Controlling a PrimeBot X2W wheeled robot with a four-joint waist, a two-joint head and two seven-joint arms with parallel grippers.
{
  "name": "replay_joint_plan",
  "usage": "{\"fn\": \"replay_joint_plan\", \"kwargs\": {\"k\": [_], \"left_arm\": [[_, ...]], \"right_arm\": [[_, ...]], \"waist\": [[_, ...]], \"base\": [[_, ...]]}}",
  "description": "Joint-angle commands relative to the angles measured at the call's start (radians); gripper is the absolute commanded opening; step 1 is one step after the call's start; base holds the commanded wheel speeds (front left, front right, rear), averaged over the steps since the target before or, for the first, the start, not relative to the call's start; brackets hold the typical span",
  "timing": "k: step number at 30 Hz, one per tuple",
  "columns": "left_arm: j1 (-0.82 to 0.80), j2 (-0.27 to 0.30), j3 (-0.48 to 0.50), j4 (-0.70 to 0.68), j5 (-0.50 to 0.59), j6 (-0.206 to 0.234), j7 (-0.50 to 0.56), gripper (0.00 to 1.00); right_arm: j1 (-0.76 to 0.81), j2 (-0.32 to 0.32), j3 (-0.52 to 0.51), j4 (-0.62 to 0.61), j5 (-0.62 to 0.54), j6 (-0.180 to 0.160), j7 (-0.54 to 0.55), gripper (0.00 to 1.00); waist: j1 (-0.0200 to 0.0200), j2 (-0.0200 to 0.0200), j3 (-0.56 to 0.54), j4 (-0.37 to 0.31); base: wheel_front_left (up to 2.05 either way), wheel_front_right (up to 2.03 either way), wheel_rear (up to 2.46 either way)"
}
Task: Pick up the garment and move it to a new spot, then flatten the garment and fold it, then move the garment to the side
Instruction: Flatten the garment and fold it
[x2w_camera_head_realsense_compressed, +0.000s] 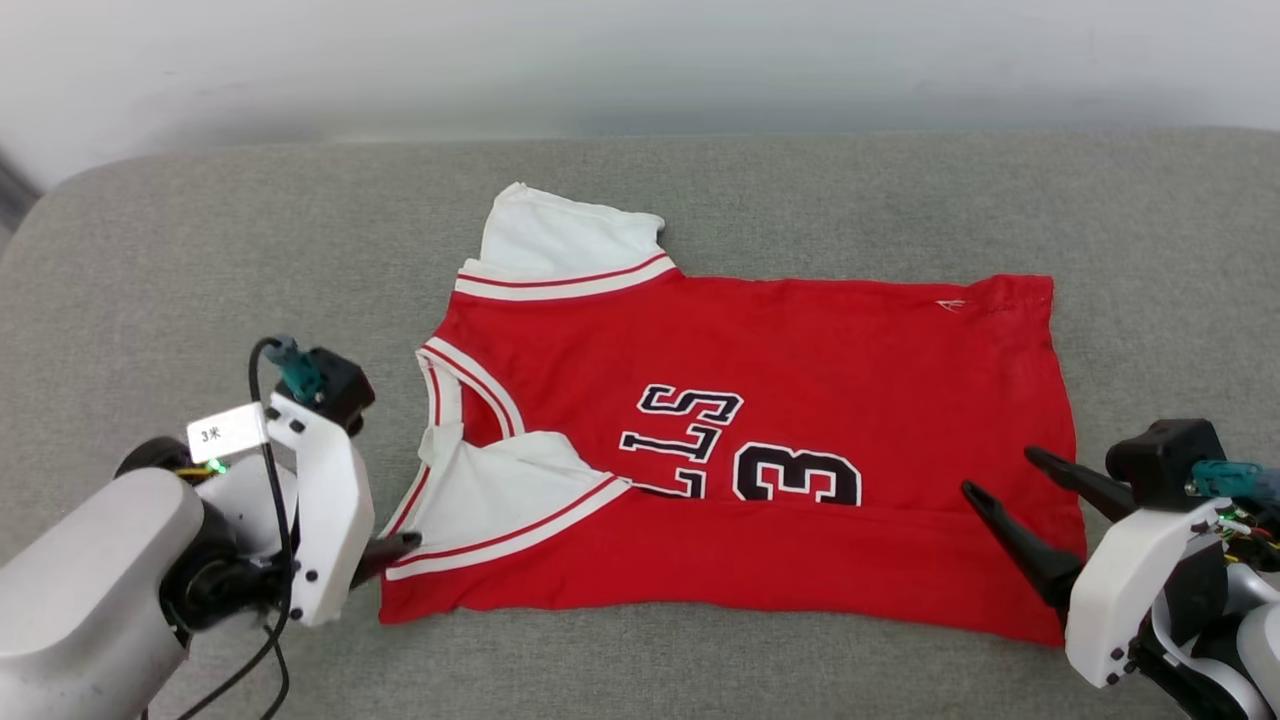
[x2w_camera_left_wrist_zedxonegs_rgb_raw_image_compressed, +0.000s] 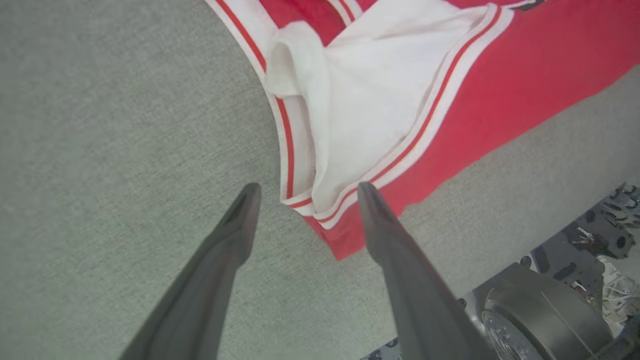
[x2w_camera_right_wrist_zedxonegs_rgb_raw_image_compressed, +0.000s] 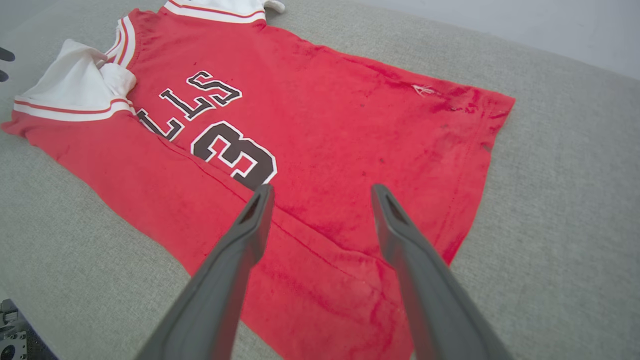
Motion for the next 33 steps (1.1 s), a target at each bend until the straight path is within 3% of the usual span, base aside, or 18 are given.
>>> {"fn": "replay_joint_plan", "kwargs": {"k": [1,8,16,17,18,19,24,30,33], "left_arm": [[0.02,0.004,-0.012,0.001,-0.02,-0.001,0.024,1.0],[0.039,0.007,-0.058,0.045,-0.023,-0.001,0.051,1.0],[0.054,-0.041,-0.115,0.121,-0.04,-0.001,0.013,1.0],[0.055,-0.043,-0.122,0.122,-0.042,-0.001,0.008,0.81],[0.053,-0.044,-0.128,0.123,-0.045,-0.001,0.0,0.29],[0.051,-0.043,-0.134,0.123,-0.046,-0.001,-0.007,0.0],[0.016,-0.012,-0.163,0.095,-0.051,-0.002,-0.057,0.0],[-0.02,0.032,-0.194,0.044,-0.043,-0.001,-0.096,0.0],[-0.033,0.043,-0.214,0.023,-0.037,-0.001,-0.107,0.0]], "right_arm": [[-0.018,0.003,0.003,0.003,0.001,-0.001,0.0,1.0],[-0.055,0.008,0.023,0.018,0.006,-0.001,-0.002,1.0],[-0.111,0.002,0.05,0.039,0.02,-0.001,0.0,1.0],[-0.122,-0.005,0.051,0.039,0.022,-0.001,0.003,1.0],[-0.136,-0.013,0.051,0.037,0.021,-0.001,0.006,1.0],[-0.149,-0.022,0.055,0.036,0.022,-0.001,0.013,1.0],[-0.254,-0.119,0.107,0.017,0.045,-0.001,0.125,1.0],[-0.353,-0.241,0.201,-0.014,0.138,-0.001,0.414,1.0],[-0.372,-0.27,0.24,-0.002,0.193,-0.001,0.554,1.0]], "waist": [[0.0,0.0,0.01,-0.01],[0.0,0.0,0.042,-0.033],[0.0,0.0,0.07,-0.049],[0.0,0.0,0.069,-0.048],[0.0,0.0,0.068,-0.049],[0.0,0.0,0.066,-0.049],[0.0,0.0,0.042,-0.044],[0.0,0.0,0.023,-0.035],[0.0,0.0,0.023,-0.028]], "base": [[0.0,0.0,0.0],[0.0,0.0,0.0],[0.0,0.0,0.0],[0.0,0.0,0.0],[0.0,0.0,0.0],[0.0,0.0,0.0],[0.0,0.0,0.0],[0.0,0.0,0.0],[0.0,0.0,0.0]]}}
